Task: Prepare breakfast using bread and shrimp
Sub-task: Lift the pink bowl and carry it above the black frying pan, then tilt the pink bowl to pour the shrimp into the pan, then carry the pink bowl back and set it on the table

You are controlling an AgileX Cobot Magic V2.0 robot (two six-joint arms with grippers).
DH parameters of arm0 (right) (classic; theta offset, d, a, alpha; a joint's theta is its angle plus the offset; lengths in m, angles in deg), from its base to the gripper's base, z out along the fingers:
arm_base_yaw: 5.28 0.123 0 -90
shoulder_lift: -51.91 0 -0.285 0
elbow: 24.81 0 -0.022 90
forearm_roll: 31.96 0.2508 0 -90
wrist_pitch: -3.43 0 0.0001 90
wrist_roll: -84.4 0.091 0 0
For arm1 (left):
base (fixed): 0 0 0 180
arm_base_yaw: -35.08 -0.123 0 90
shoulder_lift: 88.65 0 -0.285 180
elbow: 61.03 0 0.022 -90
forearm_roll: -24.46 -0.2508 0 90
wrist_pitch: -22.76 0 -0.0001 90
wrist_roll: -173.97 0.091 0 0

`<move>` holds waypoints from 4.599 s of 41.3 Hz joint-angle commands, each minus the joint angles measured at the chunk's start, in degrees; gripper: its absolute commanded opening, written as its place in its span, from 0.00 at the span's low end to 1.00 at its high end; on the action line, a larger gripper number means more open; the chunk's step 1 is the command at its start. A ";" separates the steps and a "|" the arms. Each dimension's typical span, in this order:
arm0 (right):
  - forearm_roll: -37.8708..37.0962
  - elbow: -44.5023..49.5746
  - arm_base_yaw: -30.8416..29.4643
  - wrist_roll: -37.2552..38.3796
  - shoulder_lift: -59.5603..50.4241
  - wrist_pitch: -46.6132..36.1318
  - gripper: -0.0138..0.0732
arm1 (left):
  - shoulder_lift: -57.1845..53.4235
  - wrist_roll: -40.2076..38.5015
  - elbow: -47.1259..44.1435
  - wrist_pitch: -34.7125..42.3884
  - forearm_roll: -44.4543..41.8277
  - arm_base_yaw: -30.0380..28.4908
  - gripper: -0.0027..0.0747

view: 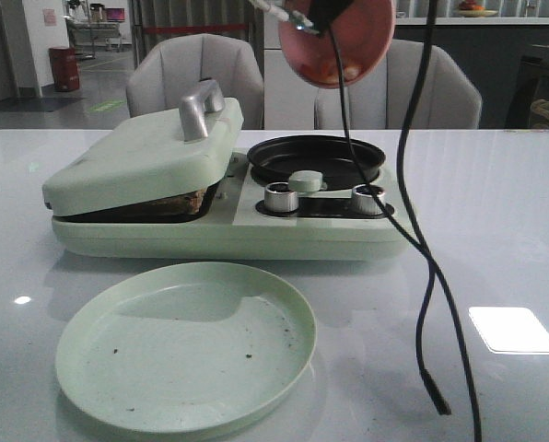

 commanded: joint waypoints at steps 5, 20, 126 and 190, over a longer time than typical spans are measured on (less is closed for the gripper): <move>-4.43 -1.96 0.74 -5.99 0.95 4.72 0.22 | -0.83 -0.19 1.62 3.94 1.53 0.46 0.16; -4.43 -9.67 1.25 -9.01 1.54 9.90 0.22 | -0.83 -0.19 1.62 3.94 1.53 0.46 0.16; 8.66 -23.93 2.91 -11.65 0.87 20.36 0.21 | -0.83 -0.19 1.62 3.94 1.53 0.46 0.16; 111.03 33.98 -48.59 -56.94 -18.71 -17.25 0.73 | -0.83 -0.19 1.62 3.94 1.53 0.46 0.16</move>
